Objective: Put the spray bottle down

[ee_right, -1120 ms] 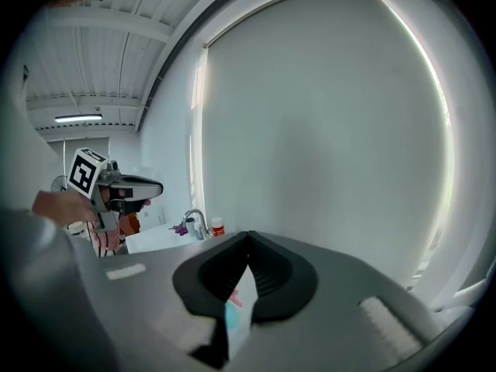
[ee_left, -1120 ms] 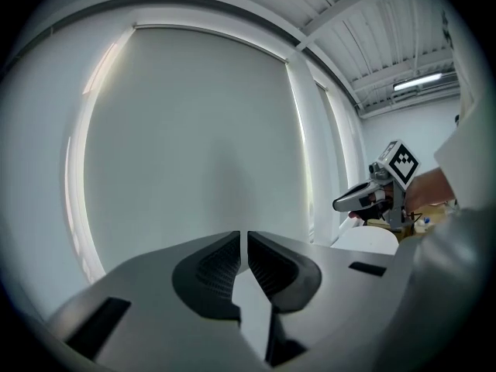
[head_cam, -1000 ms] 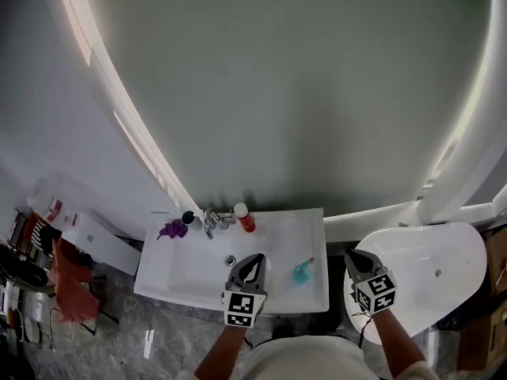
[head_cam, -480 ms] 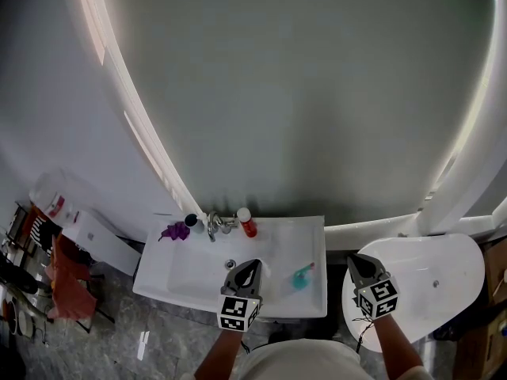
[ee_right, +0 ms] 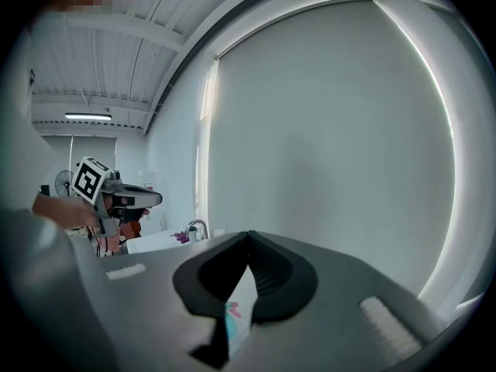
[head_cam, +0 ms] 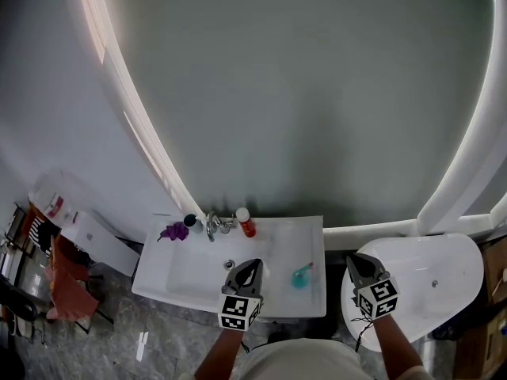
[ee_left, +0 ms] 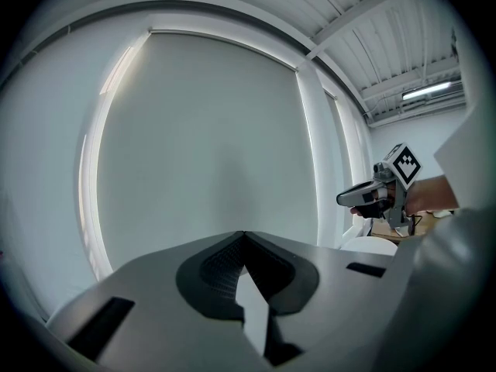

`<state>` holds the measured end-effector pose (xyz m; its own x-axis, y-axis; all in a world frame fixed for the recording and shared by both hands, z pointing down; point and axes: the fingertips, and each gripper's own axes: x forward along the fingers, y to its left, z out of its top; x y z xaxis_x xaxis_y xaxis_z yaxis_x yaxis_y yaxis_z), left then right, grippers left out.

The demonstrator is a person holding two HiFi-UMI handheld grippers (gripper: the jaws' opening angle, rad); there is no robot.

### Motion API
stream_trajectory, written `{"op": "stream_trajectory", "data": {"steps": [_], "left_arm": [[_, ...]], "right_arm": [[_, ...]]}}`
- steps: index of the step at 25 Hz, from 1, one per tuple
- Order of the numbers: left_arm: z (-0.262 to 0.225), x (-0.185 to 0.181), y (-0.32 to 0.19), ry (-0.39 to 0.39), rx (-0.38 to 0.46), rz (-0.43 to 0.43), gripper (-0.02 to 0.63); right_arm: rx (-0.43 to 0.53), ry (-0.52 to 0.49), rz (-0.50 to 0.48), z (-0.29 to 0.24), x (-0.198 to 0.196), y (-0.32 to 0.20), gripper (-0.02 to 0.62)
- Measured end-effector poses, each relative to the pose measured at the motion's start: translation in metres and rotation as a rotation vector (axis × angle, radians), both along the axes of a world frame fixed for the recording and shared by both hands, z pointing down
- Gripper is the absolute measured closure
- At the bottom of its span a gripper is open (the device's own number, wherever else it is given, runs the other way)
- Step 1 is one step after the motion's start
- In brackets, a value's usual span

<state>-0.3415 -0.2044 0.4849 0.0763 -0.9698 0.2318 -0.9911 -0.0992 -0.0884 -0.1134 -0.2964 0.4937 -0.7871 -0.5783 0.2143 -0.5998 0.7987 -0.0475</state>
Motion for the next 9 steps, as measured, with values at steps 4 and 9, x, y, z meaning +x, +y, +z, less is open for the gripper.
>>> {"op": "stream_trajectory", "data": {"steps": [4, 9], "left_arm": [[-0.0011, -0.0001, -0.0004, 0.001, 0.003, 0.003, 0.6], [0.0019, -0.0029, -0.0045, 0.007, 0.001, 0.005, 0.6]], "right_arm": [[0.0, -0.001, 0.001, -0.0014, -0.0005, 0.0003, 0.586], [-0.003, 0.001, 0.002, 0.0016, -0.004, -0.0028, 0.585]]}}
